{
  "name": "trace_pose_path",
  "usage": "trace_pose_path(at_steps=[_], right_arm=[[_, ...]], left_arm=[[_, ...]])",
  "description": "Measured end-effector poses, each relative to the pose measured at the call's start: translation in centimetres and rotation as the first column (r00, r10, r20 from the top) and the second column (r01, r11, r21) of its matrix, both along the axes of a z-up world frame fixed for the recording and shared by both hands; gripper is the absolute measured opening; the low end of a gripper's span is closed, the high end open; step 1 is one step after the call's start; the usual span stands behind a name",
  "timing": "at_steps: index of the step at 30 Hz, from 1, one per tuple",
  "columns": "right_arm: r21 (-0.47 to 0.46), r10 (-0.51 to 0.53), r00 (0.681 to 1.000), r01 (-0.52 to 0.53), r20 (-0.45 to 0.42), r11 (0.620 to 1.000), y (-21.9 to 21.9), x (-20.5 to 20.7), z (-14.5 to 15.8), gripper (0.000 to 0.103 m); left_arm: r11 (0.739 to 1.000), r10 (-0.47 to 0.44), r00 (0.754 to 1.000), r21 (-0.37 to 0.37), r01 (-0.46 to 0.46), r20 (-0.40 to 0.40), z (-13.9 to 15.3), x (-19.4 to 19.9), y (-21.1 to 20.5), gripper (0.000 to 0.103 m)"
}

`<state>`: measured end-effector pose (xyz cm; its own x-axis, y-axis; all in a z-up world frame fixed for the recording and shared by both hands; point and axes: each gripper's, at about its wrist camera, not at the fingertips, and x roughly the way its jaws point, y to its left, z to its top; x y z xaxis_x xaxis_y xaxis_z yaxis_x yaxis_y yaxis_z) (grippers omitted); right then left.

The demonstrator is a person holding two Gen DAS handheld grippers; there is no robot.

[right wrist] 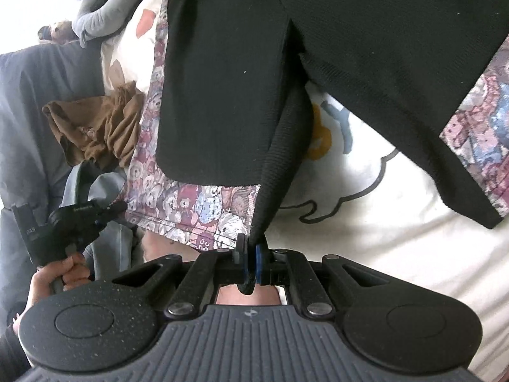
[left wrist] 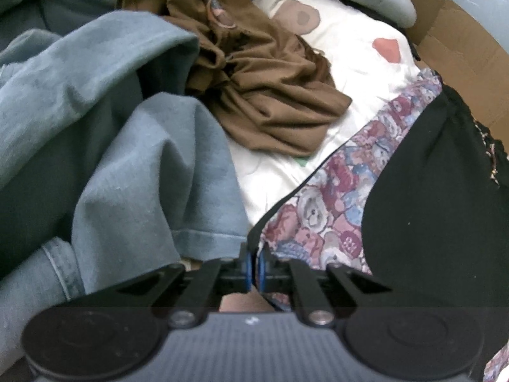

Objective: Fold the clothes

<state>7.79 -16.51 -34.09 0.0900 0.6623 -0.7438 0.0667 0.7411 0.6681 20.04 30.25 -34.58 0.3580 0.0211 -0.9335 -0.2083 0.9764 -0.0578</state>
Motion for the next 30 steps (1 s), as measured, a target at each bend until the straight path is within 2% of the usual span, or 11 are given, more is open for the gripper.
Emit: trace_pose_path(at_steps=[8, 17, 30], right_arm=[[-0.011, 0.013, 1.0, -0.013, -0.01, 1.0, 0.1, -0.1, -1.8, 0.002], [-0.008, 0.002, 1.0, -0.002, -0.002, 1.0, 0.0, -0.4, -2.6, 0.002], [-0.02, 0.062, 0.998, -0.062, -0.002, 0.998, 0.2, -0.5, -3.5, 0.002]], left_arm=[[1.0, -0.008, 1.0, -0.013, 0.008, 0.013, -2.0, -0.9, 0.4, 0.005], [0.999, -0.035, 0.998, -0.024, 0.036, 0.058, -0.7, -1.5, 0.6, 0.005], [0.999, -0.034, 0.997, 0.003, 0.034, 0.068, -1.7, -2.2, 1.2, 0.005]])
